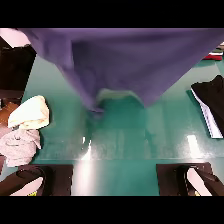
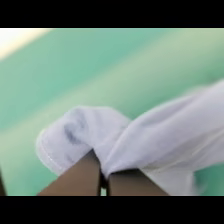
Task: Fold the shirts.
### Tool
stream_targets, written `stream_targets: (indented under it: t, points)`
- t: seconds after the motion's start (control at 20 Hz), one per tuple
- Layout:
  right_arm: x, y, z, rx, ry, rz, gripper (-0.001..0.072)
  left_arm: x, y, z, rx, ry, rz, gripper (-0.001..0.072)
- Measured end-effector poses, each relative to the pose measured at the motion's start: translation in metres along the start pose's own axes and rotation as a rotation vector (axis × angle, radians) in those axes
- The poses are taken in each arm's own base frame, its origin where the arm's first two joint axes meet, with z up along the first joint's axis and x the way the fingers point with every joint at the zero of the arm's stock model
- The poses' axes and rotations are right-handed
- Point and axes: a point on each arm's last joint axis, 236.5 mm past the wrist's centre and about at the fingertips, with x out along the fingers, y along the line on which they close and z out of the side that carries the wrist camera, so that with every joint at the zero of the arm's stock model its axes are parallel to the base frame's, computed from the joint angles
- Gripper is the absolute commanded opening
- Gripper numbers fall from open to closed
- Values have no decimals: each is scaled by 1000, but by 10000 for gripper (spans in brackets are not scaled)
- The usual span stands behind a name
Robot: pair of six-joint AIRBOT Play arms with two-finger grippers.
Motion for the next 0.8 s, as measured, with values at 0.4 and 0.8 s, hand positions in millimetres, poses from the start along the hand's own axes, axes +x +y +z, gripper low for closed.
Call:
stream_targets:
  t: [0.4, 0.8]
  points:
    - [-63, 49, 79, -166, -170, -23, 11, -161, 4, 73, 8, -452, 112, 23]
    - [15, -30, -11, 95, 233, -71, 11, -63, -5, 25, -29, -210, 28, 23]
